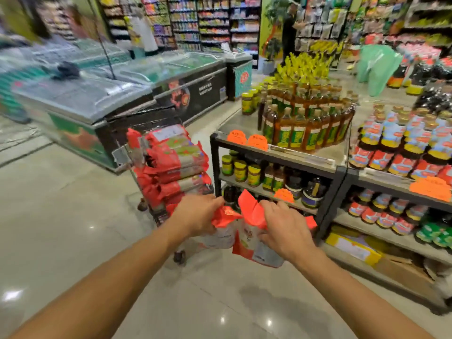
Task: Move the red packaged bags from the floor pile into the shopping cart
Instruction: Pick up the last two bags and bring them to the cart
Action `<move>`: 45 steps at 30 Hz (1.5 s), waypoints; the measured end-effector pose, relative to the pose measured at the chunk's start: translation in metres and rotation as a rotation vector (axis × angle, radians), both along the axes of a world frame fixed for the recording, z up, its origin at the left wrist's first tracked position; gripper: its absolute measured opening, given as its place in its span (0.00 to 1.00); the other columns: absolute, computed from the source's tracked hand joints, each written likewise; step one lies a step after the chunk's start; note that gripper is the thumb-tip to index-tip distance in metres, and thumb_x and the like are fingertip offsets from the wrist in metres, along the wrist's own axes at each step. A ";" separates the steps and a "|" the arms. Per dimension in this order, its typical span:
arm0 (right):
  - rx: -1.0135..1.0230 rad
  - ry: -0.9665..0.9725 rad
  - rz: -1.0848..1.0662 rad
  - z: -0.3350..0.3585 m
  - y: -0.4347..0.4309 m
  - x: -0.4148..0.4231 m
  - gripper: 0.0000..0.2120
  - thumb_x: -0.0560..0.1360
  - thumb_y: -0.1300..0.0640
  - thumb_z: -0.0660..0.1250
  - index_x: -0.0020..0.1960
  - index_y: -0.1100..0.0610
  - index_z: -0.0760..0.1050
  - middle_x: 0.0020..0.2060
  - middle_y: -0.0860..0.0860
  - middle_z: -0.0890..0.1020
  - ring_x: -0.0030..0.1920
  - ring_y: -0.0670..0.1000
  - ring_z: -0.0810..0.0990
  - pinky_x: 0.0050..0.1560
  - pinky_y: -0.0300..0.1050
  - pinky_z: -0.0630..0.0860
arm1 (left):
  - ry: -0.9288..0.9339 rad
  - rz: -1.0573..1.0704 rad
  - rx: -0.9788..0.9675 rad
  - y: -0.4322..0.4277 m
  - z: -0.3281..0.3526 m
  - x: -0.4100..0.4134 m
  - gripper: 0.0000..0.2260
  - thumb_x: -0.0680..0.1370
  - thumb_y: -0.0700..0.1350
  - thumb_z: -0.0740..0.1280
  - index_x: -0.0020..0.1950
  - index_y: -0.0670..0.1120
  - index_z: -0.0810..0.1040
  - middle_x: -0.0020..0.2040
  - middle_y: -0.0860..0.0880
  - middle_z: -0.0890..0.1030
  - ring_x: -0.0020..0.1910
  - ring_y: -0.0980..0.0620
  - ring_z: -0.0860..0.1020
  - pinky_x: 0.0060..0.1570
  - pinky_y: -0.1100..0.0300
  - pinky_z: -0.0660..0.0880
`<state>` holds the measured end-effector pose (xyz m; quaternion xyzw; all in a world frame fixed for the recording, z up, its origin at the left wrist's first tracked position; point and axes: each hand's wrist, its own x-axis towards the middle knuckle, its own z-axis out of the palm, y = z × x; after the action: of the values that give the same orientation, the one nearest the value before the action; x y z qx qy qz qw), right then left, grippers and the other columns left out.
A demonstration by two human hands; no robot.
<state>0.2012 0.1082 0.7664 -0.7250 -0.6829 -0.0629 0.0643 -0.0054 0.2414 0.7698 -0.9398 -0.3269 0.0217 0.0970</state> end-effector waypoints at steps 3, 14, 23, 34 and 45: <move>0.009 -0.010 0.106 0.002 0.039 -0.082 0.29 0.73 0.43 0.71 0.68 0.52 0.67 0.56 0.50 0.79 0.59 0.55 0.76 0.51 0.51 0.74 | -0.004 0.120 -0.023 0.018 0.006 -0.095 0.19 0.66 0.56 0.72 0.53 0.52 0.74 0.48 0.50 0.82 0.49 0.44 0.83 0.39 0.55 0.76; -0.039 0.084 0.265 0.011 0.162 -0.331 0.29 0.69 0.45 0.73 0.64 0.52 0.67 0.56 0.50 0.78 0.58 0.57 0.77 0.45 0.51 0.73 | 0.028 0.376 -0.056 0.085 0.023 -0.367 0.18 0.69 0.57 0.72 0.56 0.54 0.74 0.49 0.53 0.80 0.49 0.47 0.81 0.43 0.55 0.75; 0.000 0.092 0.353 0.000 0.267 -0.408 0.25 0.68 0.47 0.73 0.61 0.54 0.70 0.51 0.52 0.80 0.54 0.58 0.78 0.39 0.49 0.64 | 0.025 0.439 -0.072 0.181 0.012 -0.449 0.19 0.68 0.58 0.73 0.54 0.54 0.73 0.47 0.54 0.80 0.45 0.49 0.79 0.39 0.57 0.69; 0.016 0.151 0.452 -0.012 0.461 -0.480 0.19 0.69 0.49 0.72 0.56 0.53 0.70 0.48 0.50 0.80 0.49 0.57 0.79 0.40 0.50 0.72 | 0.070 0.520 -0.044 0.350 0.015 -0.509 0.18 0.69 0.58 0.72 0.54 0.53 0.73 0.46 0.53 0.79 0.43 0.49 0.80 0.43 0.55 0.78; -0.007 0.126 0.224 -0.023 0.588 -0.491 0.27 0.68 0.47 0.76 0.61 0.52 0.68 0.51 0.51 0.79 0.50 0.56 0.80 0.41 0.50 0.75 | 0.048 0.293 -0.048 0.532 0.002 -0.515 0.19 0.69 0.58 0.72 0.56 0.54 0.74 0.47 0.54 0.79 0.45 0.49 0.79 0.40 0.57 0.72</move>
<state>-0.2901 0.6957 0.7432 -0.6468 -0.7545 -0.0069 0.1112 -0.5207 0.7735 0.7720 -0.8832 -0.4577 0.0662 0.0780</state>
